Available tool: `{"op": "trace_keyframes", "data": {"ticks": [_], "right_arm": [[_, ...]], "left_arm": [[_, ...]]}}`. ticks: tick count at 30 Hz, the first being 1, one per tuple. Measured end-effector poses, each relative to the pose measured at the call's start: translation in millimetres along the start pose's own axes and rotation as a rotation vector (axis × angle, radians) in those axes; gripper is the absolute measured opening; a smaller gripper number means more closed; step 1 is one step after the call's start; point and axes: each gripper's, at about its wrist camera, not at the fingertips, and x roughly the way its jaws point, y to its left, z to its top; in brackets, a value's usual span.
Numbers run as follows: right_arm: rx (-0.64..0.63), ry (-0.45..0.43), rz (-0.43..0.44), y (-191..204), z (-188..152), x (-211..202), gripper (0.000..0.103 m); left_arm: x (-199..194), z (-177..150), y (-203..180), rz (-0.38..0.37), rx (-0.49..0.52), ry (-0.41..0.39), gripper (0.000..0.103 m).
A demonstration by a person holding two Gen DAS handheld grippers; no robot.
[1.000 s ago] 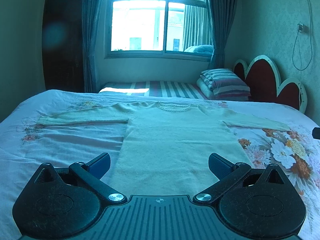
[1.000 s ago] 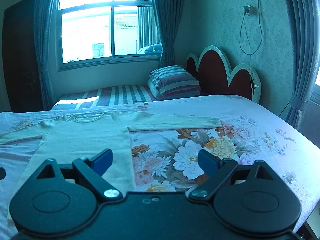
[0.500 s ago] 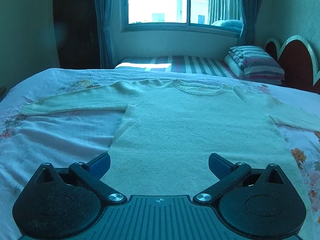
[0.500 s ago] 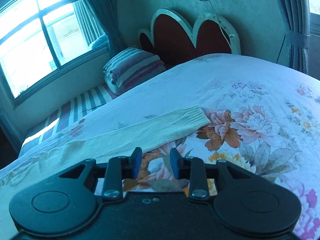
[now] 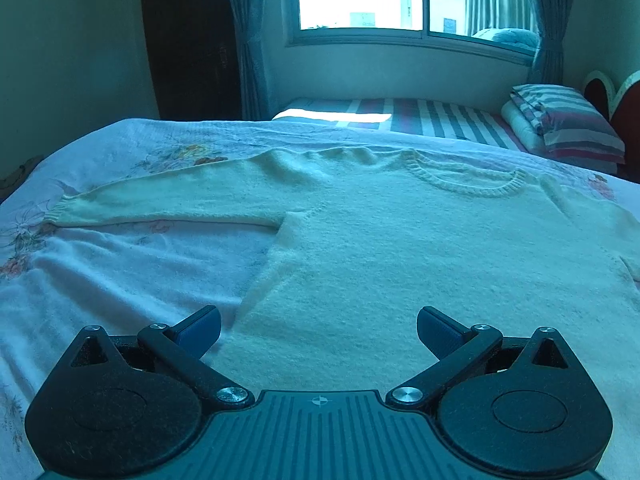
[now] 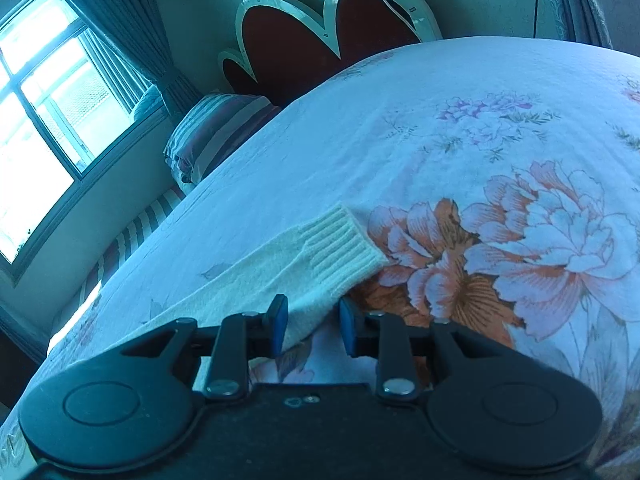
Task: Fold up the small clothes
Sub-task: 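Reach the right gripper to a sleeve cuff and close on it, then carry the cuff across the sweater body with the right gripper and release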
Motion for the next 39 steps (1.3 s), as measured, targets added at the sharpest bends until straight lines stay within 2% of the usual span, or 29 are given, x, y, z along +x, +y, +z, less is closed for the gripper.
{"op": "trace_keyframes", "data": {"ticks": [2,5,10,12,15,19,22,24,28,30,32,34,39], "right_arm": [[0.029,0.001,0.025,0.7,4.0,8.6,0.027],[0.001,0.012,0.005,11.8,6.8,17.8,0.007],[-0.044,-0.010,-0.052,30.3,9.8,19.9,0.005],[-0.074,-0.029,-0.047,45.6,11.7,12.1,0.005],[-0.150,-0.058,-0.014,85.2,9.3,-6.8,0.005],[-0.284,-0.074,0.072,162.5,-9.8,-37.5,0.005],[-0.390,-0.057,0.167,236.2,-44.6,-56.7,0.005],[-0.460,-0.024,0.248,289.0,-80.9,-67.4,0.005],[-0.606,0.080,0.387,381.4,-167.8,-67.9,0.005],[-0.707,0.140,0.431,418.9,-217.8,-62.5,0.005],[-0.793,0.225,0.445,440.7,-262.8,-52.1,0.005],[-0.861,0.278,0.417,455.6,-301.8,-46.8,0.006],[-0.863,0.259,0.393,466.4,-321.5,-58.6,0.007]], "left_arm": [[4.9,5.0,12.3,0.015,-0.028,0.006,0.103],[7.1,8.6,30.1,0.048,-0.039,0.005,0.103],[13.4,9.5,72.2,0.097,-0.049,0.019,0.103],[17.7,8.3,89.4,0.107,-0.049,0.029,0.103],[26.1,5.2,113.8,0.117,-0.035,0.039,0.103],[38.0,3.3,142.2,0.100,-0.012,0.046,0.103],[41.8,5.2,163.9,0.083,-0.003,0.047,0.103],[40.7,5.8,180.2,0.055,-0.005,0.045,0.103],[34.3,2.9,210.1,0.047,-0.013,0.036,0.103],[32.5,0.6,227.5,0.040,-0.032,0.040,0.103],[32.8,-1.2,240.3,0.035,-0.049,0.046,0.103],[33.1,-2.5,250.5,0.028,-0.059,0.050,0.103],[36.0,-2.2,264.7,0.022,-0.073,0.042,0.103]]}}
